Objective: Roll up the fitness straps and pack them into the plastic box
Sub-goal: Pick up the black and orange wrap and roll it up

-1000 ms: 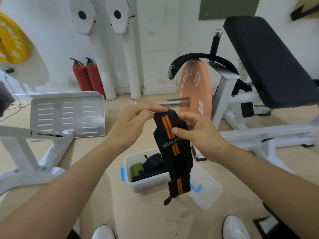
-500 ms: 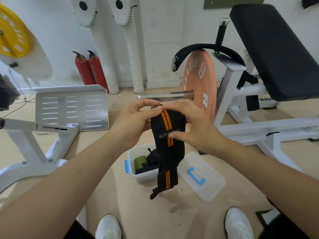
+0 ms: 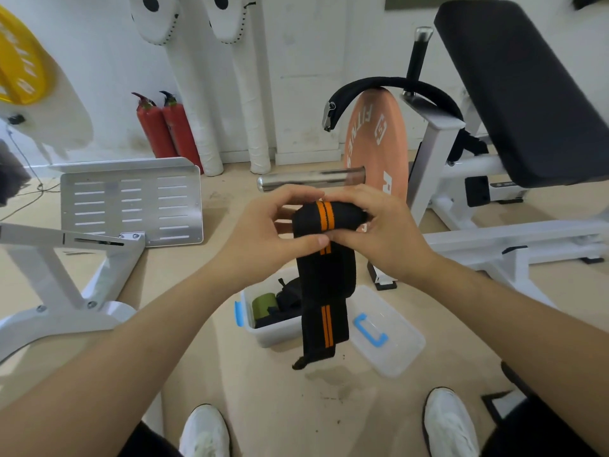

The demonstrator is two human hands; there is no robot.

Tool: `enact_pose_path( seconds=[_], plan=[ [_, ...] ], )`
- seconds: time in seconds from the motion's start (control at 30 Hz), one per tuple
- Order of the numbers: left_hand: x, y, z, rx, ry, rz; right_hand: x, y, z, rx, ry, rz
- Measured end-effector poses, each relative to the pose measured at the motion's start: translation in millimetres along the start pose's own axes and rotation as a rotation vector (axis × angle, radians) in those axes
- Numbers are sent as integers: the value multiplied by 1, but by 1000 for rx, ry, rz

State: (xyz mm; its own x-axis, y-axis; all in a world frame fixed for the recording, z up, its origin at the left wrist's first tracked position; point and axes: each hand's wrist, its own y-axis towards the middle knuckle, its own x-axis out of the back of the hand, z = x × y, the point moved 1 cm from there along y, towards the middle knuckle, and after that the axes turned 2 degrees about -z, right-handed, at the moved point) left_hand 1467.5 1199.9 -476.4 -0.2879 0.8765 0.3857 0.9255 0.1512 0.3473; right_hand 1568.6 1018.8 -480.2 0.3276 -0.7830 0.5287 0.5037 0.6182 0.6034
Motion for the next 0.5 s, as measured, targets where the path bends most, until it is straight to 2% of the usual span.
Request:
enact_pose_path(
  seconds=[0.07, 0.13, 0.27, 0.37, 0.5],
  plan=[
    [-1, -2, -1, -99, 67, 18, 2, 0, 2, -46, 71, 7],
    [-1, -1, -2, -119, 87, 4, 4, 1, 5, -94, 152, 25],
    [-2, 0, -4, -22, 9, -55, 7, 2, 5, -198, 243, 78],
    [-3, 2, -3, 23, -32, -140, 8, 2, 3, -251, 268, 48],
    [-2, 2, -6, 135, -204, -232, 4, -2, 6, -153, 254, 47]
  ],
)
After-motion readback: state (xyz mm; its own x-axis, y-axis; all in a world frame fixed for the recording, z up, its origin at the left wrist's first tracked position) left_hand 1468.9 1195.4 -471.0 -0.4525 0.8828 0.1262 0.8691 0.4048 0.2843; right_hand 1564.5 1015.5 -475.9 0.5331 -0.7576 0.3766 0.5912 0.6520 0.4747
